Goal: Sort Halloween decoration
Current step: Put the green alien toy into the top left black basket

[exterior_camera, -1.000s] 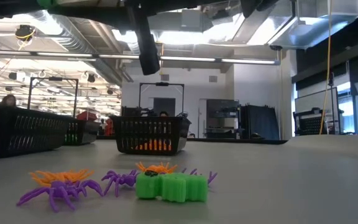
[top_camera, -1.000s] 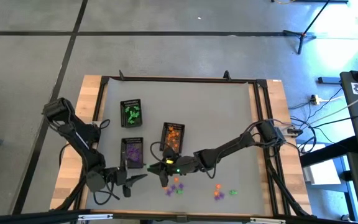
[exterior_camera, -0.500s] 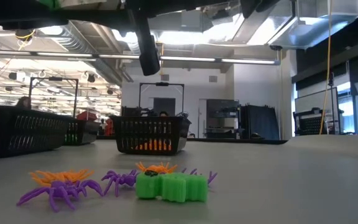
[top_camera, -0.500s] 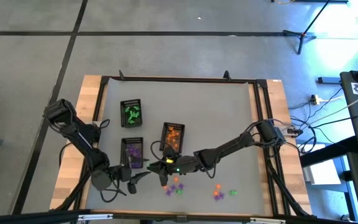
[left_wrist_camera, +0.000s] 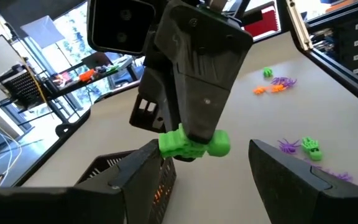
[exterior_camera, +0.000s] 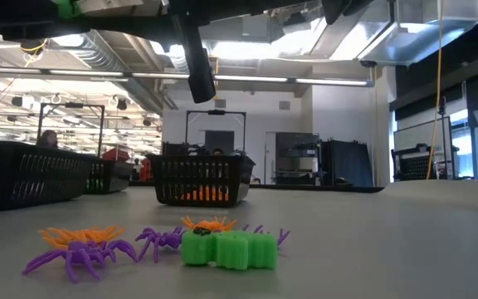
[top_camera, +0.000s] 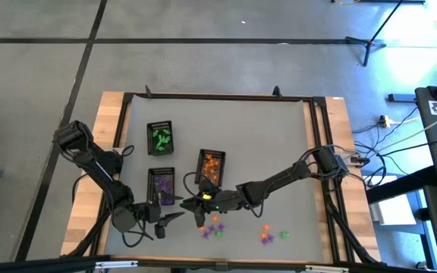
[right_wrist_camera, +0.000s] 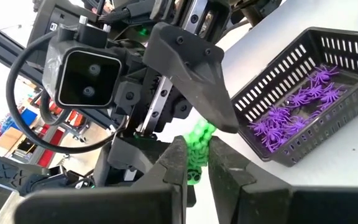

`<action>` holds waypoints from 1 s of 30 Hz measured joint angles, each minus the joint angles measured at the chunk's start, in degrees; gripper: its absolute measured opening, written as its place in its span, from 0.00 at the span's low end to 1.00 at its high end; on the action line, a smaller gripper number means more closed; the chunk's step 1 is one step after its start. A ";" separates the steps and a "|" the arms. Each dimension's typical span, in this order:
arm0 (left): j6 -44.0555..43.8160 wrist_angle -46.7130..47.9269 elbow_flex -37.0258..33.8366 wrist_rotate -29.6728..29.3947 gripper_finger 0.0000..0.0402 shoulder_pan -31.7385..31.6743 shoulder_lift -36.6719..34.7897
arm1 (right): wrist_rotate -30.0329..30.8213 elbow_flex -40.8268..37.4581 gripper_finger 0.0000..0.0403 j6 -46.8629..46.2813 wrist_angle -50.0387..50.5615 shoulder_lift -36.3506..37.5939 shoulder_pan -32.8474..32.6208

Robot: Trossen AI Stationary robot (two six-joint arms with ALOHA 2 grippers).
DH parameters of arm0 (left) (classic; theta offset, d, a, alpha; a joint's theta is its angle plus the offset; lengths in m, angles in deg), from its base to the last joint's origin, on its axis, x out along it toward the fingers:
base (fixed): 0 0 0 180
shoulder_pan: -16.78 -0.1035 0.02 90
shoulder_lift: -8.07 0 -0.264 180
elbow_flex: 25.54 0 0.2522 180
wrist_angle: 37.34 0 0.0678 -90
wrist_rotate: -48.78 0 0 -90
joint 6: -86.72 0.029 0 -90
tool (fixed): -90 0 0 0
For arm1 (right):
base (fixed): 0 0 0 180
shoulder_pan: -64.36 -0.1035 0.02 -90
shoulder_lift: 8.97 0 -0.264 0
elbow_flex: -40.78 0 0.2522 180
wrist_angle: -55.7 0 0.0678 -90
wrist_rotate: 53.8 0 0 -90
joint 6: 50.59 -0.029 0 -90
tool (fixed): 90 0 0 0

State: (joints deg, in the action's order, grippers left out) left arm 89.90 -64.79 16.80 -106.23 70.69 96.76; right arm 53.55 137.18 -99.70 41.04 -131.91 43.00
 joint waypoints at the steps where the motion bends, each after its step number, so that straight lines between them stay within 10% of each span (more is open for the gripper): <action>1: 0.00 -0.01 0.00 -0.02 0.58 0.00 0.00 | 0.00 0.00 0.10 -0.01 0.00 0.00 0.00; 18: 1.32 0.00 1.53 0.27 0.57 -1.02 -0.02 | 0.00 0.00 0.10 -0.01 0.04 0.00 0.00; 30: 0.31 0.30 1.53 2.40 0.33 -1.81 -0.02 | -0.50 0.01 0.10 0.10 0.64 0.06 -0.09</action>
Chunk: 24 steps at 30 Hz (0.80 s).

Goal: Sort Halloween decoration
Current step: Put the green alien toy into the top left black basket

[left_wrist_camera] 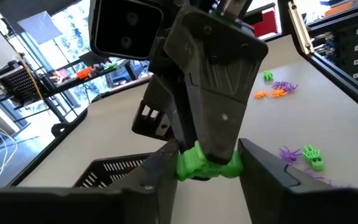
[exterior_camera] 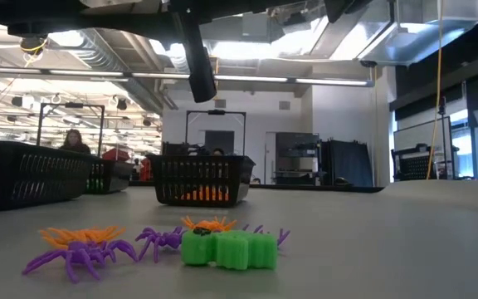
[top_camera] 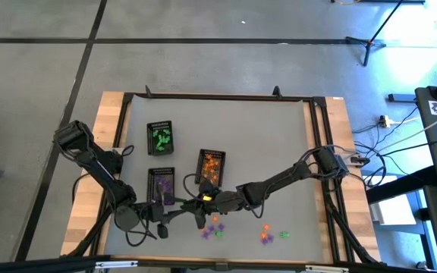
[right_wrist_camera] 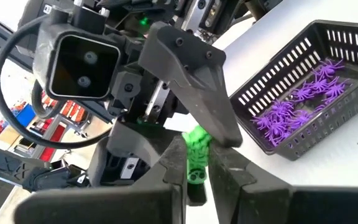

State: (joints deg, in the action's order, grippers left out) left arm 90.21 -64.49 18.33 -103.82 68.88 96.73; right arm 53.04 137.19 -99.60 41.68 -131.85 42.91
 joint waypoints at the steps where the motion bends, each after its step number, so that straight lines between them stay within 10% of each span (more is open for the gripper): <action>1: 0.00 0.02 0.00 0.00 0.31 0.00 0.00 | 0.00 0.03 0.10 -0.03 0.18 0.04 0.00; 18: -0.01 0.05 0.00 0.30 0.24 0.34 0.00 | -1.98 0.05 0.11 -0.35 0.66 0.10 0.04; 24: 0.11 0.08 0.00 -0.88 0.23 0.96 0.00 | -4.00 0.07 0.26 -0.27 0.96 0.10 0.15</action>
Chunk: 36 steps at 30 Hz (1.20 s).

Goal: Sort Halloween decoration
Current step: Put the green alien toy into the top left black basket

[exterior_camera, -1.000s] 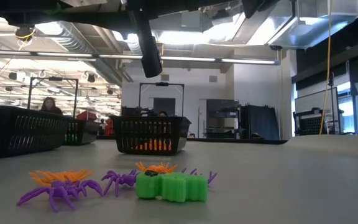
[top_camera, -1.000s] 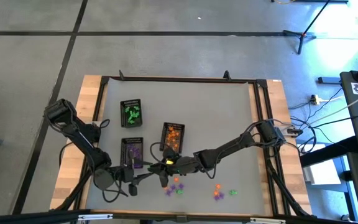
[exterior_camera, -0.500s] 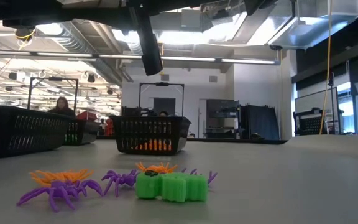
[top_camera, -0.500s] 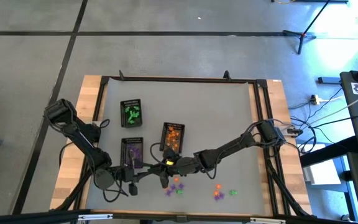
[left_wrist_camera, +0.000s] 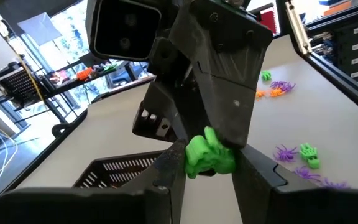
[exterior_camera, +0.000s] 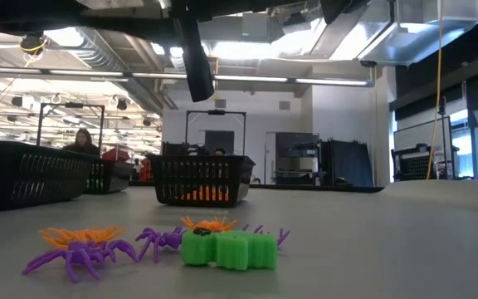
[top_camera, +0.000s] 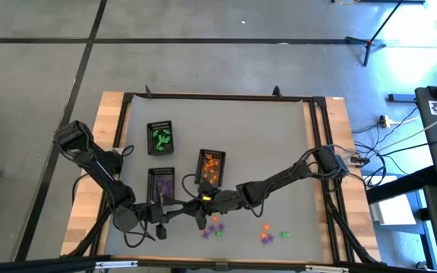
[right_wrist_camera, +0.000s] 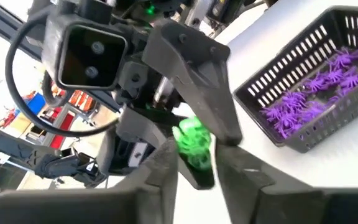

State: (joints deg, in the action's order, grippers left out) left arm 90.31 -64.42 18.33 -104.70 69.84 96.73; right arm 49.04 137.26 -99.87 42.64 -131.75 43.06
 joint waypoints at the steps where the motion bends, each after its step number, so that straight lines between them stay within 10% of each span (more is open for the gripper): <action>1: 0.00 0.00 0.00 -0.02 0.23 0.04 0.00 | 0.00 0.00 0.30 -0.17 0.05 0.00 -0.01; 8: 0.05 -0.03 0.00 -0.26 0.23 0.05 0.00 | -0.28 -0.07 0.45 -0.37 0.49 -0.06 0.00; 26: 1.60 1.39 0.07 -12.92 0.24 3.86 -1.17 | -5.10 -0.11 0.46 -5.78 17.78 6.41 -1.62; 36: -20.37 21.58 0.07 7.66 0.23 -5.10 -8.08 | -4.85 -0.11 0.46 -5.79 18.03 6.91 -3.59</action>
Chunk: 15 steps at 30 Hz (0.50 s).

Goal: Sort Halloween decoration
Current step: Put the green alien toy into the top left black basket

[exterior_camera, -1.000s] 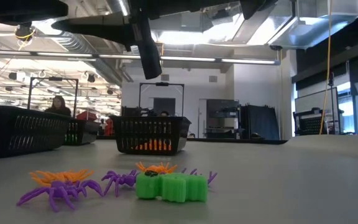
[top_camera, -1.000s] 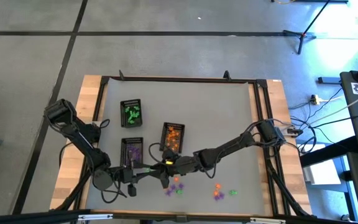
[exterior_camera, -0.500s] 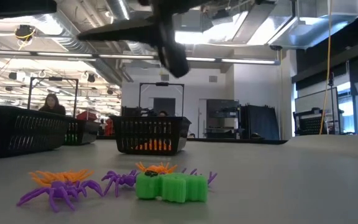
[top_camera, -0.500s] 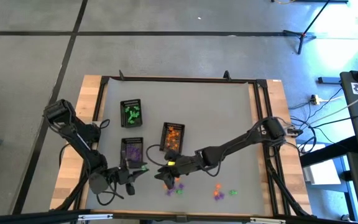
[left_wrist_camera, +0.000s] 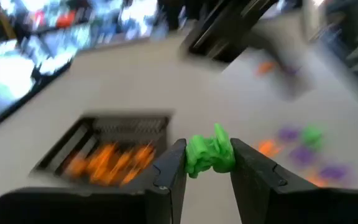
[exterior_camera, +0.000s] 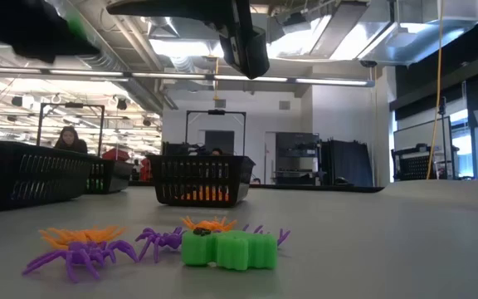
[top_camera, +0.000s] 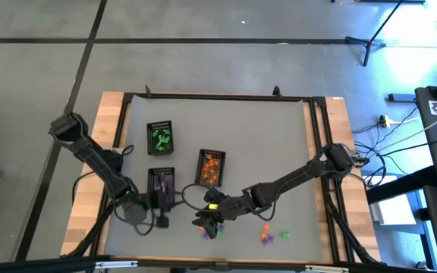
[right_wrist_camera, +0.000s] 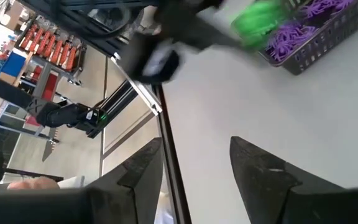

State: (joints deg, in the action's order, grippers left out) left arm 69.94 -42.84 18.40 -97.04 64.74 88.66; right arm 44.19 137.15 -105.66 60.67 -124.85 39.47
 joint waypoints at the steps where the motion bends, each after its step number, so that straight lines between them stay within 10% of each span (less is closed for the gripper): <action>1: -2.61 4.74 0.00 0.74 0.23 -1.33 -1.00 | 0.05 0.00 0.46 0.02 0.02 0.00 -0.10; 15: -10.42 55.15 -0.02 17.86 0.21 -31.04 -23.12 | 2.02 0.00 0.46 0.04 1.51 0.00 -0.65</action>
State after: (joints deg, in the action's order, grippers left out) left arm 59.53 12.31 18.37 -79.18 33.70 65.54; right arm 46.21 137.15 -105.61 62.18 -124.85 38.82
